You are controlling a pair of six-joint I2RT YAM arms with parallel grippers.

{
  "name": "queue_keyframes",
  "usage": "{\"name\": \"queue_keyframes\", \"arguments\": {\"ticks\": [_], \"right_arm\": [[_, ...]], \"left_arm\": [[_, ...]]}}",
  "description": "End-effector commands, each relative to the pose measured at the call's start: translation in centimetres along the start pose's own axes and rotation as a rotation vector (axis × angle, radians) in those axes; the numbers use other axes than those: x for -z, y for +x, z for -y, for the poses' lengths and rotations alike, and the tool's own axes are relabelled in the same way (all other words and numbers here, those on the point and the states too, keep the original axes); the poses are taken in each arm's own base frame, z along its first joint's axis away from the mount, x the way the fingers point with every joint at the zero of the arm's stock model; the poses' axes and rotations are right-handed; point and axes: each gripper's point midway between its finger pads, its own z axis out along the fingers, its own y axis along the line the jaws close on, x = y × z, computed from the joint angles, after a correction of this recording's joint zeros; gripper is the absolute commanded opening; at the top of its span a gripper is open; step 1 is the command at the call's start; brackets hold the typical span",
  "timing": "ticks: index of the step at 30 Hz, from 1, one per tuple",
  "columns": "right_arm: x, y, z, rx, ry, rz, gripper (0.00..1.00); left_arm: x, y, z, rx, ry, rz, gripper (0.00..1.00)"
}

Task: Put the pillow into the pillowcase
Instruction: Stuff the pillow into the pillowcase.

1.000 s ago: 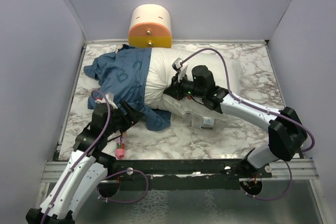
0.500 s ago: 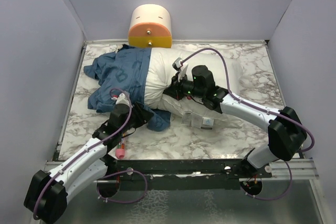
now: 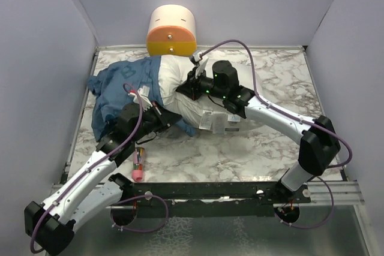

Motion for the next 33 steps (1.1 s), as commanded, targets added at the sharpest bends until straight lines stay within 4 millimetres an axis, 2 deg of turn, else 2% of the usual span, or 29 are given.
{"name": "queue_keyframes", "arguments": {"ticks": [1, 3, 6, 8, 9, 11, 13, 15, 19, 22, 25, 27, 30, 33], "right_arm": [[-3.5, 1.0, -2.3, -0.029, -0.033, -0.012, 0.01], [-3.6, 4.9, -1.6, -0.092, -0.01, -0.08, 0.01], [-2.7, 9.3, -1.8, -0.163, -0.026, -0.139, 0.01], [-2.0, 11.0, -2.2, -0.183, -0.045, -0.17, 0.01], [-1.6, 11.7, -2.2, -0.186, -0.049, -0.182, 0.01], [-0.7, 12.1, -2.5, -0.177, -0.054, -0.185, 0.01], [0.1, 12.4, -2.7, -0.164, -0.064, -0.188, 0.01], [0.6, 12.5, -3.5, -0.14, -0.111, -0.196, 0.01], [1.7, 13.0, -5.0, -0.104, -0.204, -0.224, 0.05], [2.9, 12.3, -5.7, -0.078, -0.229, -0.202, 0.13], [4.4, 11.0, -6.3, -0.036, -0.239, -0.165, 0.25], [5.5, 9.8, -6.8, -0.004, -0.252, -0.139, 0.34], [7.8, 6.7, -8.3, 0.057, -0.288, -0.072, 0.51], [10.1, 2.7, -9.7, 0.109, -0.3, 0.022, 0.72]], "left_arm": [[0.7, 2.4, 6.4, 0.027, 0.256, -0.202, 0.0], [0.4, 2.9, 6.0, 0.025, 0.257, -0.216, 0.0], [0.1, 3.9, 4.3, 0.044, 0.226, -0.238, 0.0], [0.1, 4.3, 3.2, 0.053, 0.18, -0.236, 0.0], [0.3, 4.1, 2.9, 0.049, 0.156, -0.224, 0.09], [1.5, 2.9, 3.0, 0.028, 0.108, -0.179, 0.38], [3.1, 1.6, 3.9, -0.009, 0.076, -0.147, 0.56], [4.8, 0.1, 5.4, -0.045, 0.067, -0.118, 0.62], [7.4, -1.7, 8.6, -0.114, 0.064, -0.129, 0.63], [8.4, -3.9, 9.5, -0.182, -0.03, -0.109, 0.63], [8.7, -7.0, 8.8, -0.276, -0.171, -0.03, 0.62], [8.1, -9.2, 7.9, -0.326, -0.268, 0.04, 0.62], [6.3, -12.0, 7.6, -0.387, -0.352, 0.12, 0.65], [4.3, -14.5, 6.6, -0.444, -0.442, 0.157, 0.72]]}}
